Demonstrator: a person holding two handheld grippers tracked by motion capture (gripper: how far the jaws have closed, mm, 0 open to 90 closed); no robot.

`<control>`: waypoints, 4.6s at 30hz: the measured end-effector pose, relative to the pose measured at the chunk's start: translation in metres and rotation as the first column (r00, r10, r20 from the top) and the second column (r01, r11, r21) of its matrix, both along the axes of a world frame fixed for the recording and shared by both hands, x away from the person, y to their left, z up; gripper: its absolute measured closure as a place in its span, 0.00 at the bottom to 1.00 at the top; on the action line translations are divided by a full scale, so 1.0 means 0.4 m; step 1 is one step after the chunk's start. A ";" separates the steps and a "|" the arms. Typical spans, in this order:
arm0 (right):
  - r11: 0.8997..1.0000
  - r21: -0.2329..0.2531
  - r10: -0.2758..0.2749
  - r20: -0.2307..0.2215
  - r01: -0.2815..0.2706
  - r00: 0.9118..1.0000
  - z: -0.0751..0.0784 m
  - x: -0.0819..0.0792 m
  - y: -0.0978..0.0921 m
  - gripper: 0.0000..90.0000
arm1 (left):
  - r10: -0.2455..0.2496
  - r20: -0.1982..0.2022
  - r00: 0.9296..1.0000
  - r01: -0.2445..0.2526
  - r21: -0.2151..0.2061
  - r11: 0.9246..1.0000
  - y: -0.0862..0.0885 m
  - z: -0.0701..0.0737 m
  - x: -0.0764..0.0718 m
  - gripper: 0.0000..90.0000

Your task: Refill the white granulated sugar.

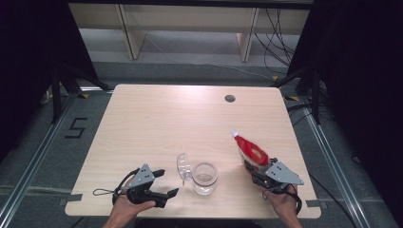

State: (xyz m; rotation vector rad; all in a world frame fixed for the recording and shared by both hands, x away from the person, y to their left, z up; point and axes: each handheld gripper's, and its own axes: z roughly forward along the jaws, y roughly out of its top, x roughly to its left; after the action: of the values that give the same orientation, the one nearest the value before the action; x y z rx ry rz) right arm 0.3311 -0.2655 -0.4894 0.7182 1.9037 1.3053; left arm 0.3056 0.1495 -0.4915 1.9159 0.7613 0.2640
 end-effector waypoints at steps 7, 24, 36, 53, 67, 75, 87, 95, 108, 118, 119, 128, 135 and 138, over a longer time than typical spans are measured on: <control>0.999 -0.035 0.008 0.049 -0.006 0.999 0.017 -0.017 0.005 0.54 | 0.007 -0.002 1.000 -0.007 0.000 1.000 0.001 0.001 0.000 0.18; 0.957 -0.284 0.116 0.165 -0.065 0.979 0.055 -0.094 0.038 0.54 | 0.008 0.002 1.000 -0.008 -0.002 1.000 0.003 0.001 0.002 0.18; 0.877 -0.479 0.179 0.259 -0.035 0.949 0.075 -0.110 0.047 0.55 | 0.009 0.002 1.000 -0.009 -0.007 1.000 0.003 0.000 0.003 0.18; 0.781 -0.625 0.239 0.295 -0.002 0.925 0.082 -0.125 0.064 0.55 | 0.004 0.024 1.000 -0.004 0.009 1.000 0.009 0.002 0.006 0.18; 0.695 -0.718 0.278 0.316 0.037 0.907 0.058 -0.132 0.094 0.55 | 0.004 0.023 1.000 -0.005 0.013 1.000 0.009 0.002 0.006 0.18; 0.590 -0.803 0.354 0.349 0.083 0.867 0.071 -0.130 0.104 0.55 | 0.014 0.012 1.000 -0.014 0.004 1.000 0.007 0.001 0.004 0.18; 0.581 -0.806 0.341 0.370 0.116 0.864 0.059 -0.139 0.109 0.55 | 0.016 0.008 1.000 -0.016 0.006 1.000 0.007 0.001 0.004 0.18; 0.522 -0.841 0.390 0.387 0.146 0.836 0.065 -0.136 0.122 0.55 | 0.016 0.008 1.000 -0.016 0.000 1.000 0.004 0.000 0.004 0.18; 0.441 -0.874 0.423 0.404 0.206 0.811 0.069 -0.138 0.128 0.56 | 0.004 0.008 1.000 -0.004 0.014 1.000 0.004 -0.001 0.004 0.18; 0.388 -0.891 0.468 0.411 0.235 0.783 0.073 -0.136 0.133 0.56 | 0.003 0.009 1.000 -0.003 0.018 1.000 0.003 -0.002 0.004 0.18; 0.380 -0.893 0.468 0.410 0.241 0.783 0.076 -0.137 0.133 0.56 | 0.003 0.009 1.000 -0.003 0.013 1.000 0.003 -0.003 0.004 0.18; 0.347 -0.902 0.484 0.408 0.258 0.774 0.076 -0.136 0.139 0.56 | 0.008 0.005 1.000 -0.008 0.009 1.000 0.001 -0.003 0.002 0.18; 0.340 -0.905 0.473 0.399 0.255 0.785 0.070 -0.136 0.140 0.56 | 0.002 0.008 1.000 -0.003 0.013 1.000 0.003 -0.003 0.004 0.18; 0.325 -0.906 0.495 0.407 0.271 0.768 0.074 -0.136 0.144 0.56 | 0.007 0.005 1.000 -0.007 0.010 1.000 0.002 -0.003 0.002 0.18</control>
State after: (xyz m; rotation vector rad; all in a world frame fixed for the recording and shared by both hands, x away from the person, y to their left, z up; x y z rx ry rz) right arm 0.2767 -0.2079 -0.4596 -0.5063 1.6977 0.1605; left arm 0.3063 0.1502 -0.4926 1.9214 0.7654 0.2770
